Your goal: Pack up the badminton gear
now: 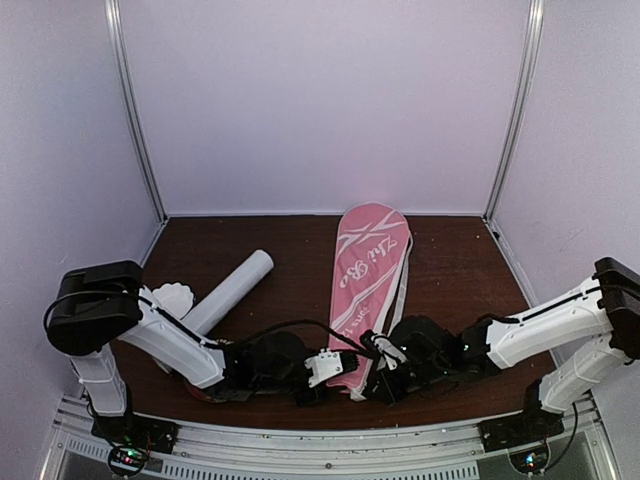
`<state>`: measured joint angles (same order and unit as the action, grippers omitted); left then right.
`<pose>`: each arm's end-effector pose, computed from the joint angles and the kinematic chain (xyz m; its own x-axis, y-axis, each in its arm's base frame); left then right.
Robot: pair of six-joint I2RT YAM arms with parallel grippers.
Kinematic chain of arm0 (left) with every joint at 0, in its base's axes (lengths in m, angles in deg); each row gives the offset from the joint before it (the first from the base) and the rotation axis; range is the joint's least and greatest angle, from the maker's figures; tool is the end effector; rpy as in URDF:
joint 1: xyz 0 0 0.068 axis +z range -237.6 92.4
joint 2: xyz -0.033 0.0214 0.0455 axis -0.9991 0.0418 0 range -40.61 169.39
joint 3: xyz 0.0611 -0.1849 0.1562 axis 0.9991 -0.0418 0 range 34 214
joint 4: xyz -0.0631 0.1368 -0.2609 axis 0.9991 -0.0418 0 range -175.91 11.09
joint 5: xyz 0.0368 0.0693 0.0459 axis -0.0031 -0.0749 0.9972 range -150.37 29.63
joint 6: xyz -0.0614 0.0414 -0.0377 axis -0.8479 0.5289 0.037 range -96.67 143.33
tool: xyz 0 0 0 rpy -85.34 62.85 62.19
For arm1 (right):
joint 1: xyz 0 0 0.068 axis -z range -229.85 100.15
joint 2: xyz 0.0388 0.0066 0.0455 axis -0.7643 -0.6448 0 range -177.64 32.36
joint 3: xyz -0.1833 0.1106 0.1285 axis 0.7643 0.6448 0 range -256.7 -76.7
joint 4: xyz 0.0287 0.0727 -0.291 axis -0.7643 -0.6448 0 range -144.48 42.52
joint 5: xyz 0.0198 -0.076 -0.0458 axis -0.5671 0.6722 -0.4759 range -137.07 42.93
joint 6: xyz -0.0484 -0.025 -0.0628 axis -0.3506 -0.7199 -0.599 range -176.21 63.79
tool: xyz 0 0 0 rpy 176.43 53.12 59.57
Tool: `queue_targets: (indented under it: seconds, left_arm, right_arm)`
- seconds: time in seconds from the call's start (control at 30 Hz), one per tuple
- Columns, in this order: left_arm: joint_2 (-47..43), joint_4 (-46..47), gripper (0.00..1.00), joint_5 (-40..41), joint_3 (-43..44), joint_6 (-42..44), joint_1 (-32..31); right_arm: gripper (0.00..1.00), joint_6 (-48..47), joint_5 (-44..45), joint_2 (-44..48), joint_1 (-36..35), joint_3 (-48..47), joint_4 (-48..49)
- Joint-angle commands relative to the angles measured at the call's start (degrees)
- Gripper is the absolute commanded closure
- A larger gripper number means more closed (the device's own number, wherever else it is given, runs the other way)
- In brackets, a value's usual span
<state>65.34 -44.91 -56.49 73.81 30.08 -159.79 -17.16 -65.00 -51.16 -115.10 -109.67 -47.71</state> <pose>0.1212 -0.3611 0.0280 -0.0521 0.5453 -0.8366 0.9450 0.2977 0.1352 0.1103 0.2929 0.0576 -0.8476 -0.4068 -0.3408 -0.5300 0.6153 0.5835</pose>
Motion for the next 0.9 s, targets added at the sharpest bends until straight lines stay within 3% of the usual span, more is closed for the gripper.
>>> queue_targets:
  seconds: [0.0, 0.4, 0.73, 0.87]
  left_arm:
    - [2.26, 2.37, 0.51, 7.02, 1.62, -3.21, 1.67]
    - [2.98, 0.37, 0.53, 8.91, 3.35, -5.25, 1.69]
    - [1.51, 2.75, 0.53, 8.17, 0.96, -5.75, 1.65]
    - [0.25, 4.06, 0.51, 6.98, -0.32, -5.31, 1.61]
  right_arm:
    - [1.00, 4.68, -4.08, 1.74, -2.75, 1.85, 7.83]
    - [1.00, 8.55, -5.40, -3.09, -7.78, 2.05, 18.28]
    - [1.00, 9.55, -1.02, -1.39, -7.76, 3.83, 20.53]
    - [0.90, 8.91, 0.14, 0.09, -7.74, 4.24, 18.93]
